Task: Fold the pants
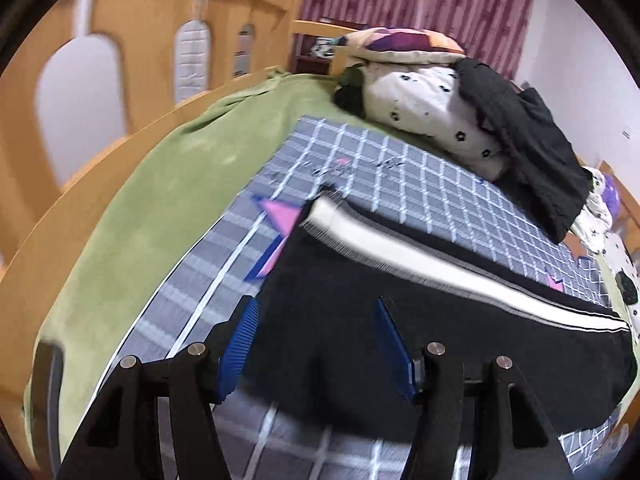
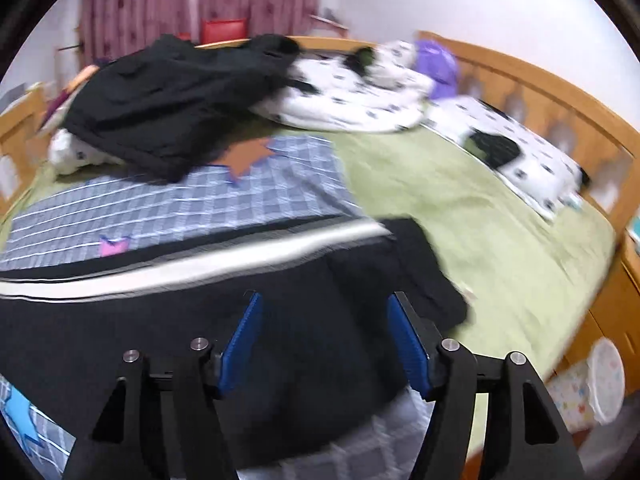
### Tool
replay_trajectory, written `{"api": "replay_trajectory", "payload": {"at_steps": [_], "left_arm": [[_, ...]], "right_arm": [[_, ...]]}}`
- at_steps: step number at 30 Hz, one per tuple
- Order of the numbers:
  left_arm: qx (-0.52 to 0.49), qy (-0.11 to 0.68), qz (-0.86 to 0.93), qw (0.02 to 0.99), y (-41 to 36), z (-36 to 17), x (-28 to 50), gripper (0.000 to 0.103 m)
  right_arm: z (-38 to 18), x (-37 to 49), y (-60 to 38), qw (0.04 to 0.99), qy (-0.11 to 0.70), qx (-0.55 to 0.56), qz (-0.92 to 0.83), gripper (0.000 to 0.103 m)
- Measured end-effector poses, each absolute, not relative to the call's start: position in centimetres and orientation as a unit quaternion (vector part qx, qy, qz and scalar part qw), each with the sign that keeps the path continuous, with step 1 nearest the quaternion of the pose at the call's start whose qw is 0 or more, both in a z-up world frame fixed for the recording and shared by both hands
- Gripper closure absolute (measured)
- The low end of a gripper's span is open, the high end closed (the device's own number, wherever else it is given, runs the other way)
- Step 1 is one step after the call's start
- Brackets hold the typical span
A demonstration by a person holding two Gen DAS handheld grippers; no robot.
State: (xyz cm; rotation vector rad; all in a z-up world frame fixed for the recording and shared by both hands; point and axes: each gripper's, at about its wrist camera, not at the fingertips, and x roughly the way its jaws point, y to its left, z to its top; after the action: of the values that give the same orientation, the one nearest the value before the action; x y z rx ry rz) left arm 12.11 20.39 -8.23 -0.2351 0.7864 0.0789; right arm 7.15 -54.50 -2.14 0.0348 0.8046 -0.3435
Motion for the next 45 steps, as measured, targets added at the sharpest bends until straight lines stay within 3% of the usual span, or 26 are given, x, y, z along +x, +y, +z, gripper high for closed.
{"api": "replay_trajectory", "payload": {"at_steps": [12, 20, 21, 23, 26, 31, 35, 39, 45], "left_arm": [[-0.087, 0.410, 0.048, 0.907, 19.8, -11.0, 23.0, 0.045], [-0.103, 0.446, 0.051, 0.888, 20.8, -14.3, 28.2, 0.045], [-0.106, 0.442, 0.046, 0.889, 20.7, -14.7, 28.1, 0.054], [-0.099, 0.431, 0.047, 0.896, 20.5, -14.8, 27.7, 0.064], [-0.094, 0.402, 0.041, 0.910, 20.2, -14.1, 26.5, 0.076], [-0.106, 0.364, 0.027, 0.925, 20.5, -12.3, 25.6, 0.079], [-0.109, 0.389, 0.038, 0.914, 20.8, -13.5, 27.2, 0.079], [-0.081, 0.406, 0.069, 0.908, 20.0, -15.2, 28.0, 0.068], [-0.054, 0.408, 0.084, 0.907, 19.5, -13.0, 26.1, 0.056]], "right_arm": [[-9.0, 22.4, -44.8, 0.896, 0.441, -0.053, 0.017, 0.038], [-15.2, 26.9, -40.5, 0.862, 0.482, -0.120, 0.098, 0.038], [-15.3, 26.6, -40.3, 0.866, 0.473, -0.125, 0.098, 0.042], [-15.0, 26.1, -40.3, 0.865, 0.474, -0.117, 0.119, 0.089], [-14.5, 25.2, -39.9, 0.864, 0.469, -0.140, 0.118, 0.099], [-12.2, 24.7, -40.3, 0.890, 0.427, -0.117, 0.110, 0.100], [-12.1, 25.8, -40.9, 0.894, 0.425, -0.093, 0.106, 0.100], [-15.5, 27.2, -40.3, 0.884, 0.446, -0.110, 0.086, 0.099], [-13.1, 26.4, -41.3, 0.899, 0.429, -0.084, 0.043, 0.088]]}}
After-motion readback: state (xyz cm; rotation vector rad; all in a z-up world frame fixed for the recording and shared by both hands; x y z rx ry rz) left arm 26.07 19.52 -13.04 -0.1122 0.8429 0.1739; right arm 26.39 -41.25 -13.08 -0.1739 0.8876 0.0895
